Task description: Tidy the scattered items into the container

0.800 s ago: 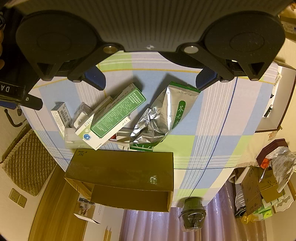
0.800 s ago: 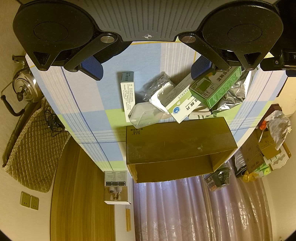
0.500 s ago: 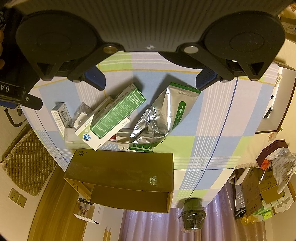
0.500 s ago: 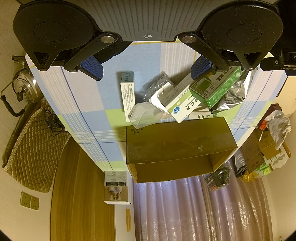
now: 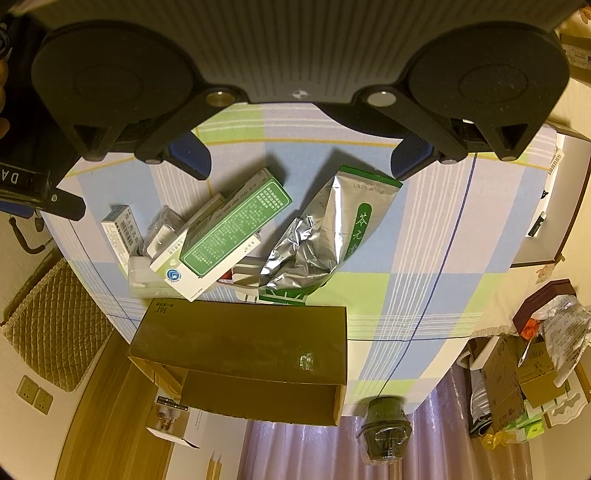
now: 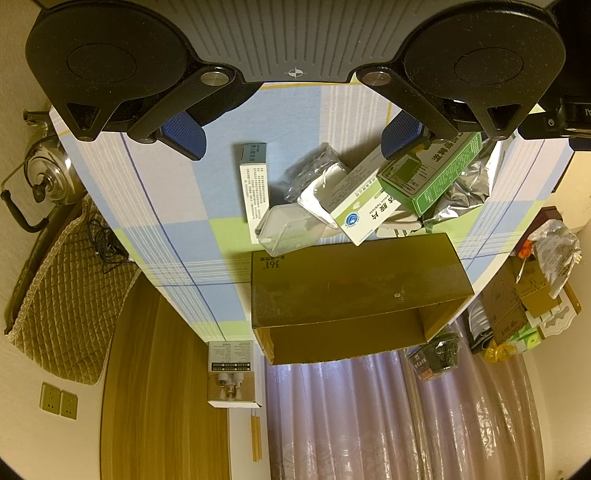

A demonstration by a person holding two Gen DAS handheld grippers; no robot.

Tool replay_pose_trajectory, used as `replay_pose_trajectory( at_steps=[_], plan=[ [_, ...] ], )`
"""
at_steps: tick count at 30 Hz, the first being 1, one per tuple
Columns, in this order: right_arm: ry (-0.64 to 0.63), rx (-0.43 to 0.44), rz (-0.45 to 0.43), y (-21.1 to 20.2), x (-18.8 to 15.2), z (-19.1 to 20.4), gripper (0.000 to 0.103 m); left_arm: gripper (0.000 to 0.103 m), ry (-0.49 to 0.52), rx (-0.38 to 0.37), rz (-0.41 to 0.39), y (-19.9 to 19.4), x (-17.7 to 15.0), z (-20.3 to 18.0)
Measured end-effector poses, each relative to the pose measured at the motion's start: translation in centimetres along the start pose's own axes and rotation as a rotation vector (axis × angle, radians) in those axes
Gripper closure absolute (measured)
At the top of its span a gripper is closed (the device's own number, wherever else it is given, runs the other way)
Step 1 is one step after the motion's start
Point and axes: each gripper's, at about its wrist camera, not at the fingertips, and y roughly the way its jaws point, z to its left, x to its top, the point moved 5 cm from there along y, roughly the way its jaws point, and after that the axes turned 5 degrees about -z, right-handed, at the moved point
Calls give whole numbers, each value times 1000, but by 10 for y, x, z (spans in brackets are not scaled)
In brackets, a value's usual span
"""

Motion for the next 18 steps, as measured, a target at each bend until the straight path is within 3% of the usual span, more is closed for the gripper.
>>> replay_pose_trajectory(
  at_steps=[12, 18],
  plan=[
    [-2, -6, 4, 2, -2, 1, 0, 1, 3, -5, 14, -1, 2, 0],
    [4, 22, 3, 0, 4, 1, 0, 1, 18, -48, 8, -5, 9, -3]
  ],
)
